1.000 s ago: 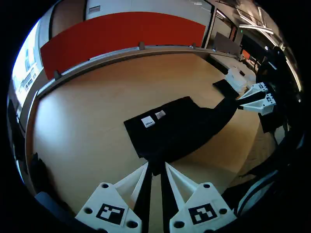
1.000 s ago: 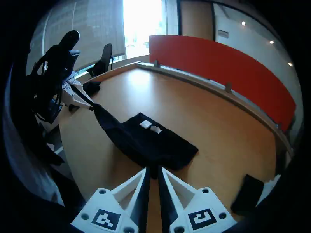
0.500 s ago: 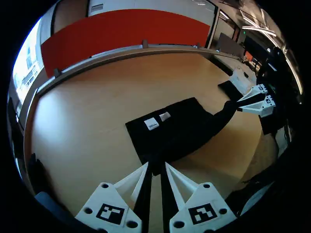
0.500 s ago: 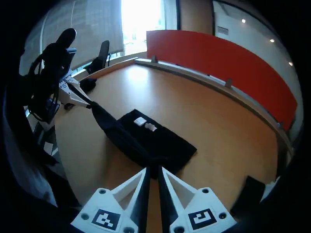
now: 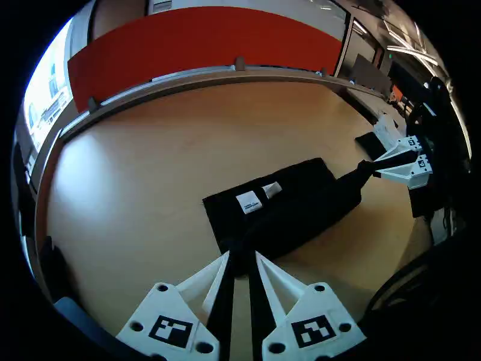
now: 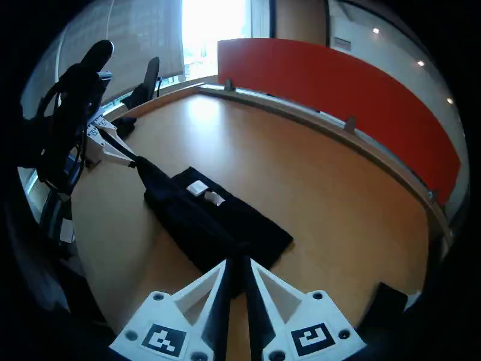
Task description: Fold towel
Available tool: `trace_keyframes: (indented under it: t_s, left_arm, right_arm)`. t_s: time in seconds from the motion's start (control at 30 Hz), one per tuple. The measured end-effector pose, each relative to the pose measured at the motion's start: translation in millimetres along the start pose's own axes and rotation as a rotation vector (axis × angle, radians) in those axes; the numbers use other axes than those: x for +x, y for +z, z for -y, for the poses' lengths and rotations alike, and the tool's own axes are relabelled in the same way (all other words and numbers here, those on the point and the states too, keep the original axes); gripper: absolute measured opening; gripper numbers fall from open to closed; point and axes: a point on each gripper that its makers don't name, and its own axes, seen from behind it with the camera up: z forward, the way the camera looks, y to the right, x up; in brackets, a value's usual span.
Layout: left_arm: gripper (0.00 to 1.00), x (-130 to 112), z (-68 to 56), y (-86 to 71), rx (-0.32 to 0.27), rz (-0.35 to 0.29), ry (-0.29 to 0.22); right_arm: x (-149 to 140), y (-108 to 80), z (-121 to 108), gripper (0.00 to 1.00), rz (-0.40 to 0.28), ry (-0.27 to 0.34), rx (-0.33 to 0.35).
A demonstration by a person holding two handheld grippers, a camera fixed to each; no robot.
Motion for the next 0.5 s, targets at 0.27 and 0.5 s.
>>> trace_keyframes:
  t_s: [0.27,0.5]
  left_arm:
    - [0.14,-1.6,3.8,11.8,0.007,0.017,-0.008]
    - [0.14,-7.3,7.8,27.3,0.019,0.036,-0.017]
  right_arm:
    - [-3.8,11.7,-5.9,0.13,0.022,0.005,0.009]
    - [-12.2,26.1,-8.4,0.13,0.051,0.000,0.016]
